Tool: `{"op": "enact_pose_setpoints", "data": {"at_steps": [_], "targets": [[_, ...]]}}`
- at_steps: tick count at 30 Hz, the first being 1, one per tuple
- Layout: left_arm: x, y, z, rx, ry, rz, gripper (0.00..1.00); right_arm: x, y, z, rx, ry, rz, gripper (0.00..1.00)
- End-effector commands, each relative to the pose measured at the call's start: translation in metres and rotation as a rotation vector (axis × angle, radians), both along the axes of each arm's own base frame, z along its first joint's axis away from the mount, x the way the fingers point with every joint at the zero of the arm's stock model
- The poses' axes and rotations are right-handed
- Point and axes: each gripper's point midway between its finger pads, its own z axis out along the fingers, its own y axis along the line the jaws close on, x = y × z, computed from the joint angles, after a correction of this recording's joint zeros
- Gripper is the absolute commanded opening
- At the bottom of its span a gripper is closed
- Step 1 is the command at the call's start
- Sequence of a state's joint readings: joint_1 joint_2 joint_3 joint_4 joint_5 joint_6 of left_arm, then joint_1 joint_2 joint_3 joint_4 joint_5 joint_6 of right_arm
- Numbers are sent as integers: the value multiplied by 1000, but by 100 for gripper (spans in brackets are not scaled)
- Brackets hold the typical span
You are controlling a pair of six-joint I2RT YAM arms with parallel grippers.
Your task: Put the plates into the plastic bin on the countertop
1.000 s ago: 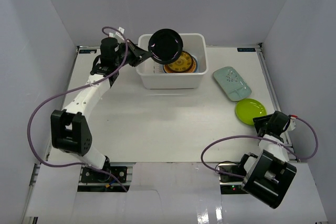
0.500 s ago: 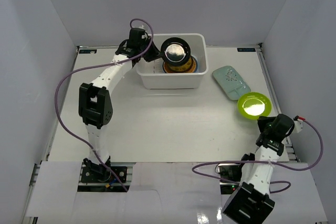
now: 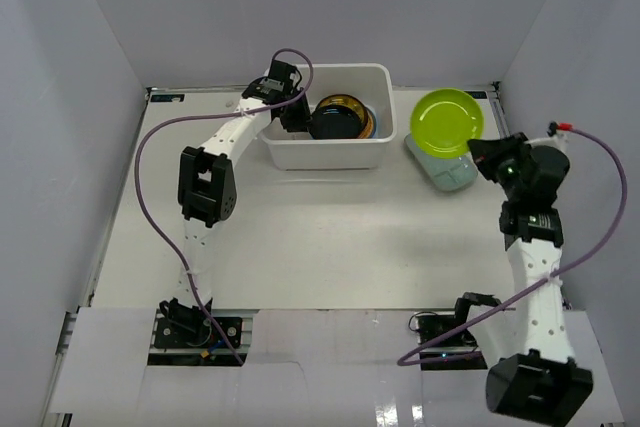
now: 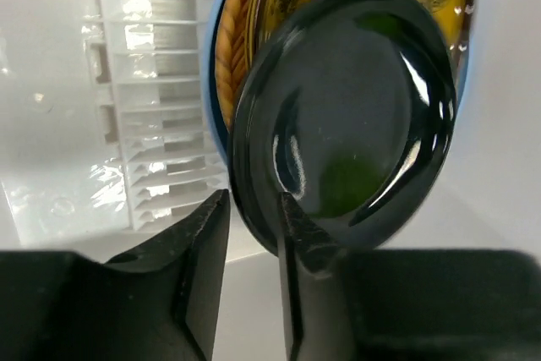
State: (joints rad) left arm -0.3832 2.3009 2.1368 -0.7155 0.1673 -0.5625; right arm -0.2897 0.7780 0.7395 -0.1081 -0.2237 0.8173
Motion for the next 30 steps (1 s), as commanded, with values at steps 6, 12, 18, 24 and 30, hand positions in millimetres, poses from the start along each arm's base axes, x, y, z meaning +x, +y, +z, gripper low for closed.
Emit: {"op": "enact_pose_setpoints", "data": {"at_steps": [6, 12, 18, 24, 30], "targets": [[2, 8, 116, -46, -221, -7, 69, 73, 134, 66, -198, -105, 323, 8], [-29, 17, 260, -183, -525, -25, 77, 136, 196, 73, -302, -70, 390, 8], [-115, 49, 345, -278, -712, -15, 87, 189, 251, 19, -395, 68, 447, 8], [-210, 72, 302, -316, -724, -94, 98, 204, 276, -27, -391, 146, 489, 8], [-278, 95, 211, -263, -645, -134, 98, 205, 275, -52, -424, 180, 455, 23]]}}
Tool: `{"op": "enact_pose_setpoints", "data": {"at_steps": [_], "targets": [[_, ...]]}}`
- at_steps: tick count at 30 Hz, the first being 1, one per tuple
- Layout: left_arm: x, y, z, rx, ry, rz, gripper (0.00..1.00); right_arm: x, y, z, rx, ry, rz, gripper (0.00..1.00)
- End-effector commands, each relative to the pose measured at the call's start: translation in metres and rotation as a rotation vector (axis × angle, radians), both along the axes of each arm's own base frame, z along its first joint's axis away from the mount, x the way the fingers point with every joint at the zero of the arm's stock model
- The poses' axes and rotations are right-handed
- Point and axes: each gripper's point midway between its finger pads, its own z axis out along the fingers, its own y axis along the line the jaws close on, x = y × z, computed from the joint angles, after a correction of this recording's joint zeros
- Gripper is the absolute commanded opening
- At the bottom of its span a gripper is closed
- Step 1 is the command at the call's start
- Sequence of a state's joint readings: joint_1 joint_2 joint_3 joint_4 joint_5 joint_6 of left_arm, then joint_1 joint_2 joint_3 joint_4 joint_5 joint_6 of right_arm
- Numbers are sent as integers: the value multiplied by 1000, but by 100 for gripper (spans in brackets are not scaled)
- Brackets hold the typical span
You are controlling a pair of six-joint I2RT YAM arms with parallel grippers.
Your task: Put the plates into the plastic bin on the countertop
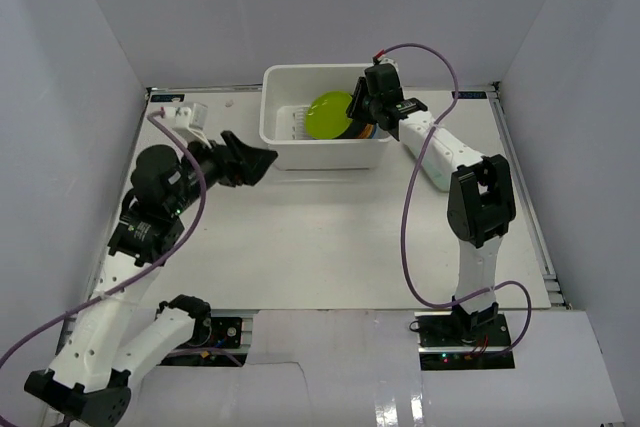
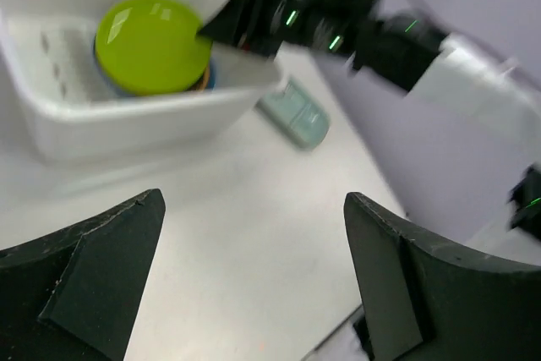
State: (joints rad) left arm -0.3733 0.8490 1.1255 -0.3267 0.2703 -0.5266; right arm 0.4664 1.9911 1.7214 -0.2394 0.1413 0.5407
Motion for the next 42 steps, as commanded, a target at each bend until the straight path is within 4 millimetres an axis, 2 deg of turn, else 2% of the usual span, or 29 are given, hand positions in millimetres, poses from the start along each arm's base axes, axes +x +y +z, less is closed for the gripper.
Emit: {"op": "enact_pose_setpoints", "data": {"at_steps": [1, 2, 4, 5, 6, 7, 8, 9, 10, 11, 12, 14, 15, 16, 17, 18, 20, 21, 23, 25, 26, 27, 29, 30, 34, 38, 40, 42], "targets": [[-19, 4, -74, 77, 131, -32, 98, 10, 0, 40, 25, -117, -28, 44], [-33, 5, -93, 80, 146, -56, 98, 11, 1, 43, 21, -123, -24, 55], [-46, 6, -110, 85, 174, -83, 98, 10, 0, 56, 18, -144, -18, 76], [-52, 5, -117, 88, 182, -97, 98, 10, -1, 65, 10, -165, -11, 81], [-59, 8, -122, 92, 185, -97, 98, 10, -5, 74, 4, -183, -21, 84], [-61, 10, -134, 103, 205, -95, 98, 6, -13, 94, 5, -220, -35, 85], [-64, 11, -140, 109, 209, -97, 98, 4, -22, 106, 2, -244, -51, 85], [-70, 11, -145, 115, 209, -110, 98, 2, -43, 95, -25, -223, -83, 84], [-72, 12, -148, 125, 203, -118, 98, -9, -62, 116, -4, -256, -113, 82], [-74, 12, -149, 129, 199, -126, 98, -16, -80, 118, 11, -260, -148, 81], [-78, 11, -149, 125, 190, -137, 98, -31, -118, 111, 51, -270, -218, 79], [-81, 10, -144, 127, 166, -158, 98, -48, -159, 95, 104, -271, -307, 78], [-83, 8, -140, 126, 152, -172, 98, -66, -200, 76, 163, -267, -398, 77], [-84, 7, -138, 130, 144, -177, 98, -75, -219, 63, 185, -252, -444, 77], [-85, 6, -136, 135, 132, -186, 98, -85, -254, 51, 203, -241, -517, 77], [-85, 6, -136, 137, 125, -187, 98, -104, -269, 24, 219, -195, -567, 78], [-87, 3, -138, 138, 127, -199, 98, -118, -293, 2, 228, -162, -633, 78], [-87, 2, -139, 138, 127, -203, 98, -129, -297, -16, 229, -131, -658, 78], [-87, -1, -145, 138, 140, -212, 98, -134, -315, -29, 235, -127, -711, 78], [-88, -1, -146, 140, 143, -214, 98, -141, -324, -57, 256, -67, -756, 78], [-88, -1, -147, 140, 143, -214, 98, -139, -332, -61, 282, -71, -762, 78], [-89, -2, -146, 137, 140, -215, 98, -139, -335, -79, 295, -26, -774, 78], [-89, -1, -146, 135, 141, -210, 98, -135, -335, -90, 336, 1, -749, 78], [-88, -1, -147, 137, 141, -207, 98, -133, -335, -105, 346, 40, -745, 77], [-86, 1, -147, 139, 141, -190, 98, -118, -326, -118, 422, 61, -682, 74], [-83, 2, -149, 144, 147, -179, 98, -112, -319, -141, 501, 121, -686, 59], [-82, 4, -147, 142, 143, -168, 98, -109, -318, -143, 517, 112, -684, 55], [-81, 5, -148, 143, 147, -158, 98, -106, -318, -149, 523, 121, -690, 44]]}}
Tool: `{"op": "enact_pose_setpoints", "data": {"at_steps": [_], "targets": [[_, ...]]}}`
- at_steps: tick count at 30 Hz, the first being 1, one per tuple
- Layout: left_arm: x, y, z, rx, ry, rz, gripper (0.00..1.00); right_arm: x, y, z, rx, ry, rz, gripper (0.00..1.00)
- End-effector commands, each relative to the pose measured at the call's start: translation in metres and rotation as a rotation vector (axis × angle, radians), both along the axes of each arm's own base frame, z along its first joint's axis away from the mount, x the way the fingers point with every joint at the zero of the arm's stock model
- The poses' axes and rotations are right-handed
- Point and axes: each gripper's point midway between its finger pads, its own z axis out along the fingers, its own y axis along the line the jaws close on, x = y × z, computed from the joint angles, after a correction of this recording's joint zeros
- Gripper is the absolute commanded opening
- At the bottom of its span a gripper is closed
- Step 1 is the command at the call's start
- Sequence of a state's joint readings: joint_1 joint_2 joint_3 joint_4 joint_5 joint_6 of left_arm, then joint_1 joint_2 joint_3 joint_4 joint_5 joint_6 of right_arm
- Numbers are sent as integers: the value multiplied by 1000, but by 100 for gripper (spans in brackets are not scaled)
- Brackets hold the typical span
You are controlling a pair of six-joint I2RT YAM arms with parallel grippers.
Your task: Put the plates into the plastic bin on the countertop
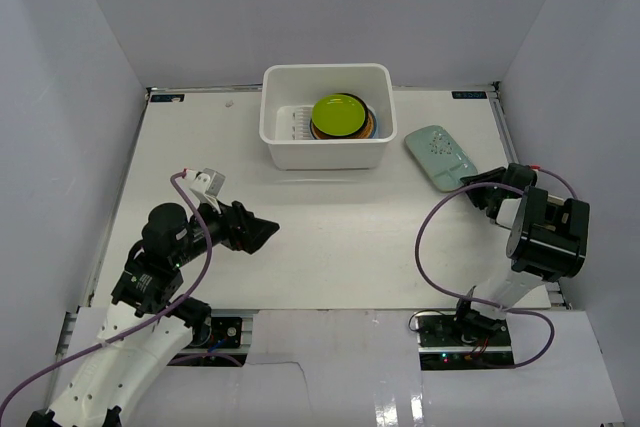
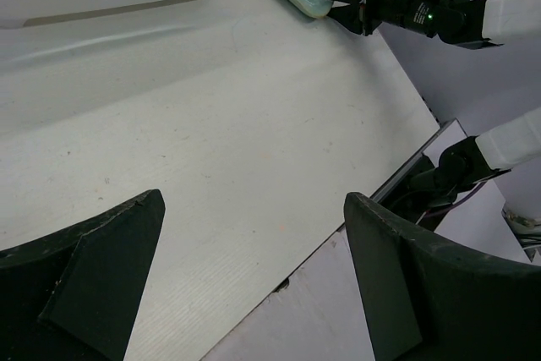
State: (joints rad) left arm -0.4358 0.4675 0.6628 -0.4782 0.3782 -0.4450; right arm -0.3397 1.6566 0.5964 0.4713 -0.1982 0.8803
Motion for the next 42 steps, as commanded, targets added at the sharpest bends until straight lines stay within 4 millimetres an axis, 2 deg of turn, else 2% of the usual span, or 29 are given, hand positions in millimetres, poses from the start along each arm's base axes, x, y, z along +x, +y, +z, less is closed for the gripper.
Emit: {"op": "enact_pose_setpoints", "data": {"at_steps": [1, 2, 5, 7, 8, 10, 11, 15, 16, 17, 18, 19, 20, 21, 22, 23, 24, 25, 26, 27, 28, 29, 30, 31, 33, 38, 39, 40, 42], "targets": [[4, 3, 3, 4, -19, 22, 98, 14, 2, 3, 42, -37, 6, 40], [5, 3, 2, 4, -15, 22, 98, 15, 4, -1, 51, -29, 15, 27], [7, 4, 1, 8, -12, 31, 98, 23, 3, 13, 57, -68, 20, 8], [8, 6, 2, 7, -15, 42, 98, 25, 0, 28, 43, -106, 1, 8], [9, 7, 1, 6, -14, 47, 98, 27, -2, 54, 20, -173, -4, 8], [10, 9, 2, 4, -16, 61, 98, 25, -4, 85, -10, -257, -23, 8], [11, 10, 3, 4, -19, 67, 98, 25, -6, 125, -43, -357, -34, 8], [13, 12, 2, 6, -13, 87, 98, 15, -1, 231, -123, -593, -31, 8], [14, 13, 1, 9, -9, 92, 98, 14, 6, 254, -139, -639, -10, 8], [15, 14, 1, 9, -9, 100, 98, 11, 14, 292, -190, -706, 19, 8], [15, 14, 0, 10, -8, 103, 98, 11, 23, 311, -221, -738, 55, 8], [16, 15, 0, 12, -4, 110, 98, 15, 49, 323, -235, -752, 137, 8], [16, 16, 1, 10, -6, 112, 98, 17, 61, 362, -316, -810, 188, 8], [16, 15, 0, 9, -6, 106, 98, 22, 75, 360, -321, -764, 240, 8], [15, 15, 1, 9, -9, 104, 98, 30, 105, 358, -309, -751, 333, 8], [14, 14, 1, 8, -12, 97, 98, 34, 118, 364, -312, -753, 377, 8], [14, 14, 1, 9, -11, 98, 98, 37, 131, 391, -329, -800, 420, 8], [14, 14, 2, 6, -12, 97, 98, 48, 159, 372, -286, -740, 521, 8], [15, 15, 1, 8, -12, 103, 98, 51, 171, 394, -281, -776, 557, 8], [15, 15, 1, 8, -13, 106, 98, 61, 194, 371, -240, -704, 637, 8], [14, 15, 2, 6, -15, 106, 98, 66, 205, 368, -236, -685, 670, 8], [15, 15, 2, 6, -15, 108, 98, 70, 214, 391, -251, -725, 691, 8], [15, 16, 2, 8, -14, 112, 98, 74, 224, 384, -261, -693, 723, 8], [15, 16, 2, 7, -16, 114, 98, 84, 243, 355, -239, -607, 775, 8], [15, 17, 2, 5, -15, 119, 98, 99, 264, 349, -234, -578, 816, 8], [16, 19, 2, 8, -17, 132, 98, 122, 293, 312, -233, -465, 876, 8], [16, 19, 2, 8, -14, 132, 98, 129, 302, 292, -228, -422, 896, 8], [16, 19, 2, 8, -14, 133, 98, 133, 306, 296, -241, -430, 904, 8], [16, 19, 2, 9, -13, 134, 98, 134, 320, 270, -234, -369, 945, 8]]}}
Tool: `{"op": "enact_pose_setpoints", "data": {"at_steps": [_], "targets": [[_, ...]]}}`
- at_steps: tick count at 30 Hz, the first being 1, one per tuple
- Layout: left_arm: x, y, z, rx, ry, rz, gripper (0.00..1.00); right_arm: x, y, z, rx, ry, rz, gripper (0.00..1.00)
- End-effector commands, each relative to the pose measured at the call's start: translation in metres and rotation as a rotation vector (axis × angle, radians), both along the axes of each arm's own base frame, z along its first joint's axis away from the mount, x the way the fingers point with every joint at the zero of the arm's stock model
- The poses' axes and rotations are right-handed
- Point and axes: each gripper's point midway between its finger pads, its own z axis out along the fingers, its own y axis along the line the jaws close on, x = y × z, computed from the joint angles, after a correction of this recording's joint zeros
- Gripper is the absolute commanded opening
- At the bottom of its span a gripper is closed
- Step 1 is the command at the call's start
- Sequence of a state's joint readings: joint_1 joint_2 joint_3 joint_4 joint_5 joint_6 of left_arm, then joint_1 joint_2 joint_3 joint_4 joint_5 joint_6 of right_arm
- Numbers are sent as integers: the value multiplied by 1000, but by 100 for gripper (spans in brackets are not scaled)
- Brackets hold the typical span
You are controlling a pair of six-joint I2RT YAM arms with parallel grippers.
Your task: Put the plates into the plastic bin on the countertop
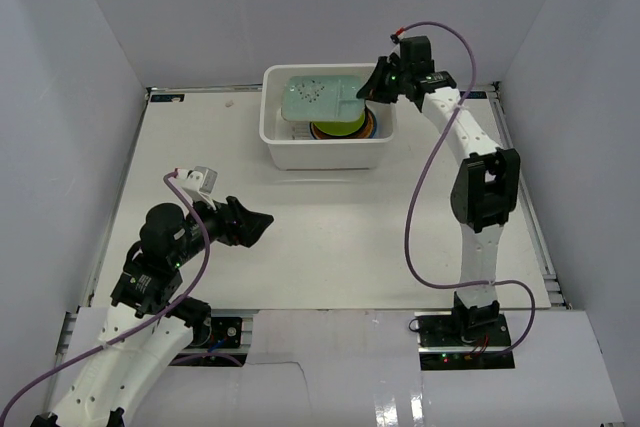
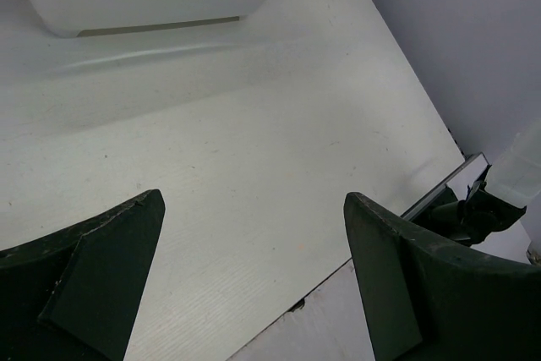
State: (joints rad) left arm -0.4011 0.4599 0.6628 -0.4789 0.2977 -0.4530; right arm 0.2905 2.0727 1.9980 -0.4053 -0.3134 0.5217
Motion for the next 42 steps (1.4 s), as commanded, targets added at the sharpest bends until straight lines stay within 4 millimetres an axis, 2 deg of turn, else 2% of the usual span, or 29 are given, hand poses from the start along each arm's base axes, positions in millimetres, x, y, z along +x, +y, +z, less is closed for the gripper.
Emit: {"op": "enact_pose_setpoints", "data": {"at_steps": [1, 3, 4, 5, 7, 8, 11, 14, 17, 18, 19, 22, 23, 24, 26, 28, 29, 31, 32, 33, 34, 35, 36, 37, 38, 39, 40, 41, 42], "targets": [[1, 3, 1, 0, -2, 20, 98, -2, 23, 55, 47, -114, 69, 8], [2, 3, 1, 2, -2, 21, 98, -5, 32, 32, 13, -71, 94, 8], [2, 4, 0, 3, 0, 27, 98, -5, 32, 25, 2, -62, 93, 8], [2, 4, 0, 3, 0, 27, 98, -8, 31, 10, -15, -34, 91, 8], [2, 4, 0, 1, 1, 26, 98, -6, 27, 6, -25, -49, 61, 8], [2, 4, 0, 3, 1, 24, 98, -9, 24, -10, -38, -22, 52, 8], [3, 3, -2, 4, 10, 23, 98, -9, 21, -18, -54, -11, 34, 10], [4, 4, -2, 7, 12, 32, 98, -9, 15, -34, -110, 6, 11, 20], [6, 5, -5, 12, 24, 43, 98, -10, 10, -44, -148, 13, -3, 39], [6, 6, -5, 13, 25, 49, 98, -11, 8, -47, -155, 17, -10, 51], [7, 6, -5, 15, 29, 52, 98, -10, 8, -45, -153, 7, -14, 57], [9, 8, -8, 24, 41, 64, 98, -13, 13, -25, -128, -38, -2, 77], [10, 8, -9, 27, 46, 66, 98, -14, 15, -9, -114, -77, -1, 82], [11, 8, -9, 30, 46, 71, 98, -15, 17, 0, -108, -97, 2, 97], [12, 10, -7, 29, 40, 80, 98, -21, 19, 30, -100, -166, 7, 90], [13, 11, -6, 33, 38, 89, 98, -26, 18, 54, -95, -214, 4, 90], [14, 11, -2, 32, 31, 91, 98, -34, 16, 76, -93, -263, 3, 90], [16, 11, 4, 22, 31, 100, 98, -44, 13, 98, -90, -306, 0, 90], [16, 11, 16, 7, 15, 102, 98, -58, 9, 123, -78, -358, 0, 90], [17, 10, 22, -9, 18, 105, 98, -64, 6, 135, -71, -382, -4, 90], [19, 10, 29, -22, 13, 115, 98, -75, 6, 135, -74, -385, 3, 90], [18, 10, 51, -45, -22, 119, 98, -96, -2, 164, -56, -450, -4, 90], [19, 9, 60, -59, -28, 119, 98, -124, -9, 201, -16, -539, -6, 90], [19, 10, 72, -73, -47, 122, 98, -123, -4, 186, -23, -519, 6, 90], [15, 11, 99, -102, -96, 120, 98, -154, -13, 190, -3, -546, 14, 90], [12, 12, 113, -118, -120, 118, 98, -171, -15, 193, 17, -573, 23, 90], [9, 12, 126, -134, -146, 115, 98, -191, -15, 206, 59, -639, 35, 90], [6, 14, 140, -145, -175, 113, 98, -226, -29, 200, 87, -665, 39, 90], [-2, 18, 165, -170, -229, 114, 98, -243, -35, 200, 121, -680, 38, 90]]}}
